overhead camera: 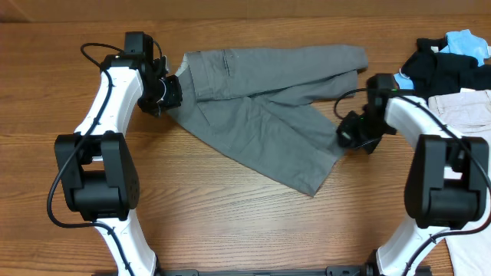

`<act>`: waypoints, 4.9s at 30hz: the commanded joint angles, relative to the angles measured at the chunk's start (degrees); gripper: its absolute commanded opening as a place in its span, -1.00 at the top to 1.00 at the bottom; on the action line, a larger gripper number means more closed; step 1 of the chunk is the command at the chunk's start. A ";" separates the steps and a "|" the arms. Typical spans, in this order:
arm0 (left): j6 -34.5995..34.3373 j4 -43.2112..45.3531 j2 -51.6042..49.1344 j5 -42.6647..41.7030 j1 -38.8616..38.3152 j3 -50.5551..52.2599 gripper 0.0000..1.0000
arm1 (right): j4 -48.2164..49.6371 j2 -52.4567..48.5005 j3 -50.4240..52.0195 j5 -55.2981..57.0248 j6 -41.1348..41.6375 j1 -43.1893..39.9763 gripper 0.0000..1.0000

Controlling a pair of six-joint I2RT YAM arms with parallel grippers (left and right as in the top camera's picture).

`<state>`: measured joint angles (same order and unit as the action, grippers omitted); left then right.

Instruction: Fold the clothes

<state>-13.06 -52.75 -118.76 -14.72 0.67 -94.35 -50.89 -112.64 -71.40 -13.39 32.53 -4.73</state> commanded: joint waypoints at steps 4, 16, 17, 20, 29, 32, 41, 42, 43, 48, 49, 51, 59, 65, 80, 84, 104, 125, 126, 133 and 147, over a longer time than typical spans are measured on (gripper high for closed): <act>0.66 -0.07 0.37 0.11 -0.33 -1.07 0.71 | 0.20 -1.16 -4.13 9.44 2.05 -5.70 0.93; 0.66 -0.09 0.37 0.09 -0.33 -1.07 0.67 | -20.15 0.24 -25.86 7.17 -0.70 -6.82 0.93; 0.66 -0.11 0.37 0.09 -0.33 -1.07 0.67 | -21.33 1.14 -26.75 5.64 -2.64 -6.16 0.93; 0.66 -0.20 0.35 0.09 -0.33 -1.07 0.64 | -24.72 4.74 -27.34 2.84 -5.62 -3.21 0.93; 0.59 -1.31 0.37 0.07 -0.33 -1.07 0.74 | -33.38 7.65 -25.27 7.02 -6.12 11.52 0.92; 0.61 -1.79 0.37 0.09 -0.33 -1.07 0.68 | -33.16 7.76 -20.76 9.97 -0.98 17.03 0.92; 0.66 -3.13 0.37 0.13 -0.28 -1.07 0.65 | -18.56 9.44 -1.62 14.38 12.70 27.30 0.92; 0.66 -3.15 0.37 0.13 -0.26 -1.07 0.65 | -17.46 9.44 -0.15 14.23 13.16 27.28 0.93; 0.66 -3.13 0.37 0.13 -0.26 -1.07 0.65 | -16.50 9.44 1.22 14.21 13.81 27.28 0.93; 0.63 -3.06 0.37 0.11 -0.28 -1.07 0.64 | -12.41 9.44 6.23 12.74 14.01 27.30 0.92; 0.63 -3.02 0.37 0.11 -0.28 -1.07 0.65 | -11.67 9.44 7.10 12.39 14.01 27.30 0.93; 0.61 -2.95 0.37 0.09 -0.28 -1.07 0.65 | -9.01 9.44 9.55 11.54 13.97 27.28 0.92; 0.61 -2.97 0.37 0.09 -0.28 -1.07 0.63 | -0.04 9.44 18.56 3.58 13.90 27.30 0.92; 0.61 -2.93 0.37 0.09 -0.28 -1.07 0.63 | -1.09 9.44 20.39 0.79 13.60 30.10 0.92; 0.66 -2.60 0.37 2.62 0.11 -1.07 0.59 | -9.27 9.46 20.39 6.32 24.76 41.09 0.92; 0.94 -2.51 0.37 2.43 0.42 -1.64 0.71 | -11.58 9.46 20.39 8.17 25.31 41.03 0.93; 7.30 -4.46 0.52 -5.90 -3.89 -6.40 0.73 | -13.11 24.83 15.10 15.28 24.00 37.00 -0.51; -2.45 -10.73 0.35 -5.60 -8.87 -6.62 -0.35 | -2.84 33.51 3.02 -1.33 1.75 -0.61 -1.00; -3.06 -11.17 0.33 -5.11 -9.44 -6.62 -0.35 | -2.25 33.51 3.02 -1.31 1.75 -1.95 -1.00; -6.27 -8.09 -2.23 -0.07 -10.43 -5.22 -0.36 | -1.40 33.51 3.02 -1.29 1.68 -4.94 -1.00; -4.59 -4.87 -9.66 -7.58 -10.60 -5.22 -0.19 | -0.79 33.33 3.02 2.56 1.62 -4.94 -1.00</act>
<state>-17.89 -58.30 -128.53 -19.94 -9.78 -99.63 -52.05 -79.55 -67.16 -13.08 34.61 -9.63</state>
